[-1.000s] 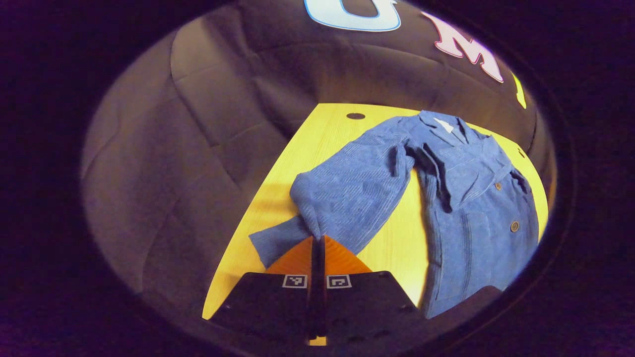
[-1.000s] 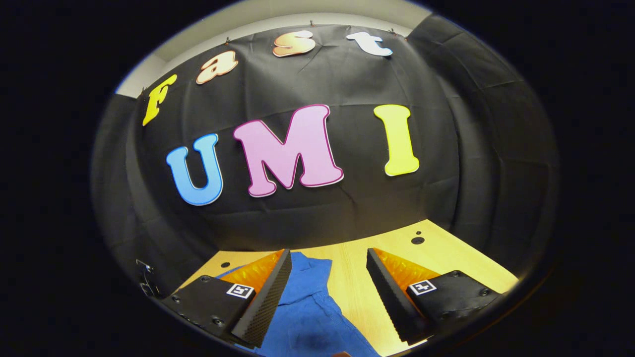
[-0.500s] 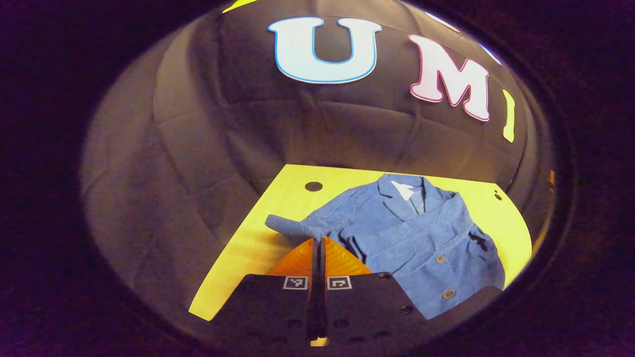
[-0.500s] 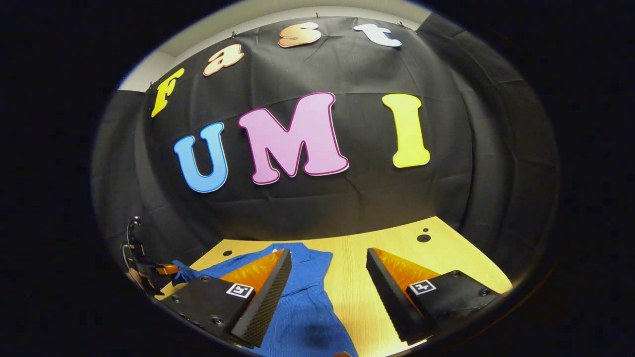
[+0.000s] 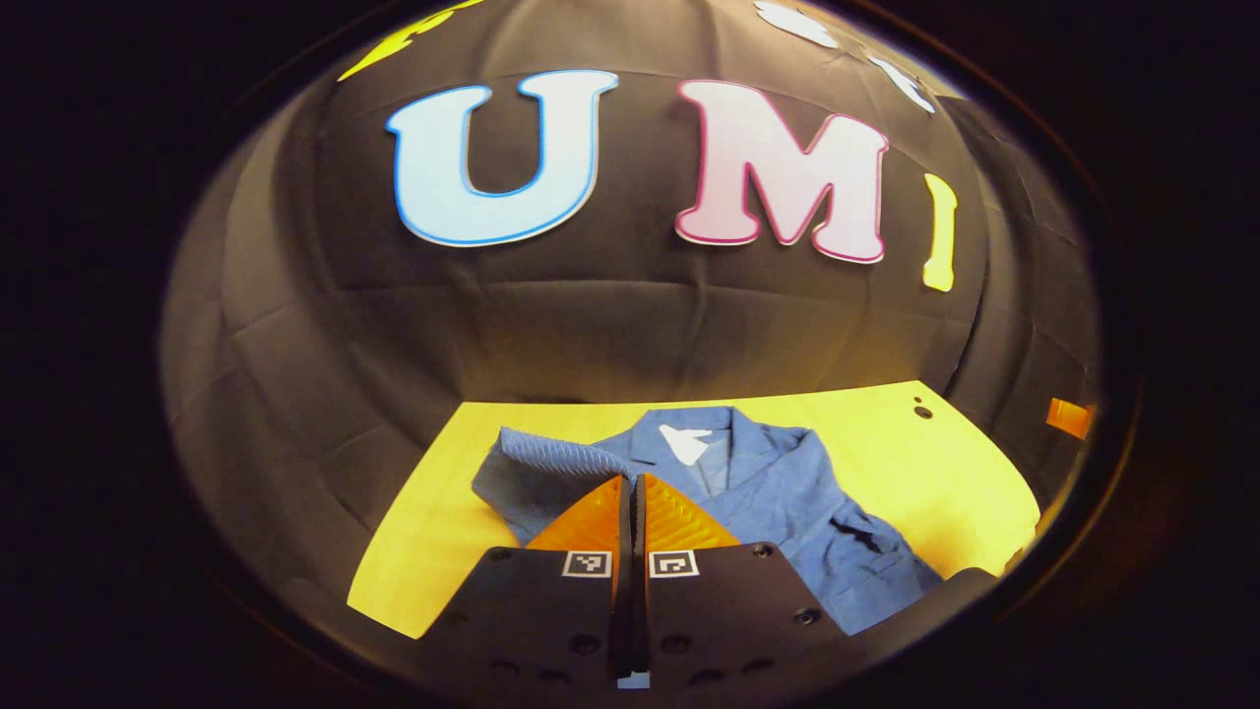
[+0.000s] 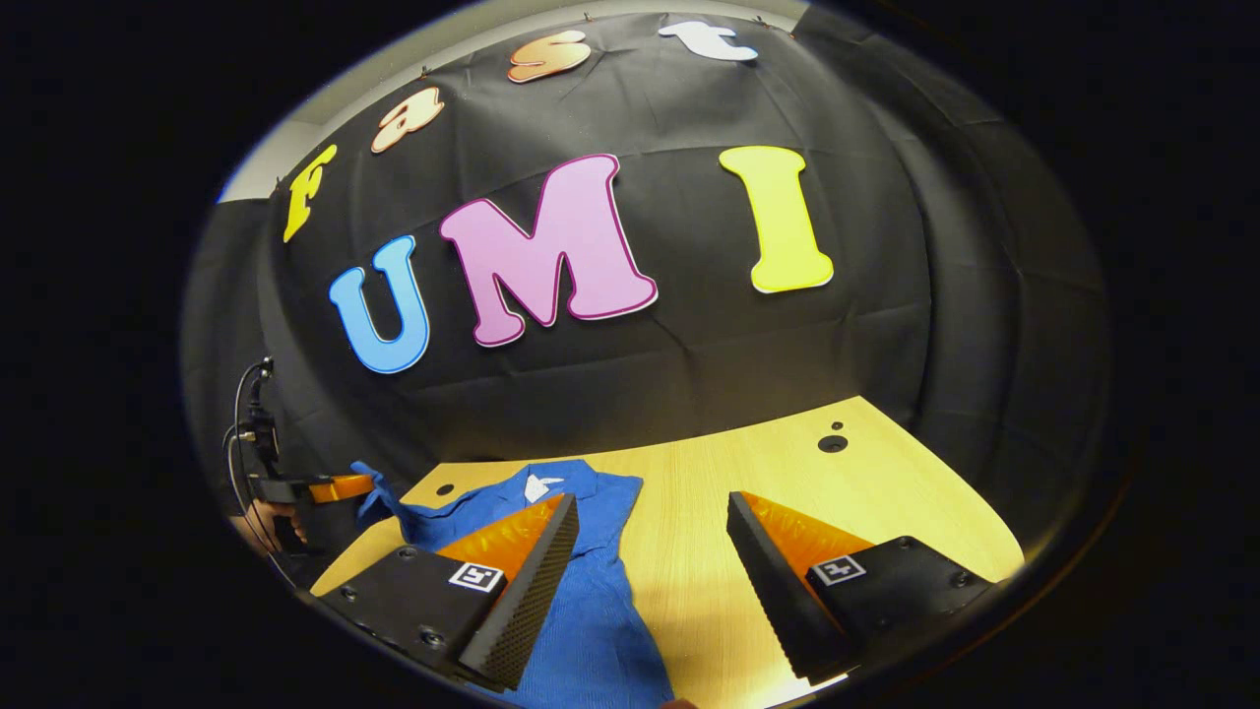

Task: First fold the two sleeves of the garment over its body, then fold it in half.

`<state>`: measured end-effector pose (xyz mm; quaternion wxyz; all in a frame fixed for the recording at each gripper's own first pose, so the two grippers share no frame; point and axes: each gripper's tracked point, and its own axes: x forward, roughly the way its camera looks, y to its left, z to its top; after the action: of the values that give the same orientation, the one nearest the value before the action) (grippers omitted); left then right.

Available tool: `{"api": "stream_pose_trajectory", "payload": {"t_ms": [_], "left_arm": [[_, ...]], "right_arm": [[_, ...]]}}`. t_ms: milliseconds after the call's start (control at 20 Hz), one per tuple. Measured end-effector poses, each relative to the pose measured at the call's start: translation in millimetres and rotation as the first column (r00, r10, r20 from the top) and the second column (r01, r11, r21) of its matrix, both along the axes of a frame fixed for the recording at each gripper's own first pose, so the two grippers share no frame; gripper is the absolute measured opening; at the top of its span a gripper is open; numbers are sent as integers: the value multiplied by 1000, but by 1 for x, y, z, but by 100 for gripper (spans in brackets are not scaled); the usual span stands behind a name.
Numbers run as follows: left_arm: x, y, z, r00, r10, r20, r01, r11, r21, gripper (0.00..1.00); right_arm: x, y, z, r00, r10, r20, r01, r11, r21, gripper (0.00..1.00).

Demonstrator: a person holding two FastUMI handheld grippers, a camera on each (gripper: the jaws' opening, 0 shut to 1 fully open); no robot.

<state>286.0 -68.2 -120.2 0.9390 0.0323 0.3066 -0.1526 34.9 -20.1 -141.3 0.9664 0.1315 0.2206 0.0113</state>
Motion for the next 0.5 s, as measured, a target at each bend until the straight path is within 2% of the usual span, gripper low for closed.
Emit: {"api": "stream_pose_trajectory", "payload": {"t_ms": [250,500], "left_arm": [[3,-66,-3,996,-89,-10,89,996,0,0],[3,-124,-15,986,-162,-30,162,987,10,0]], "right_arm": [[-10,-8,-15,999,32,-33,-32,999,-2,96],[-18,-25,-27,998,31,-63,-29,999,22,97]]}}
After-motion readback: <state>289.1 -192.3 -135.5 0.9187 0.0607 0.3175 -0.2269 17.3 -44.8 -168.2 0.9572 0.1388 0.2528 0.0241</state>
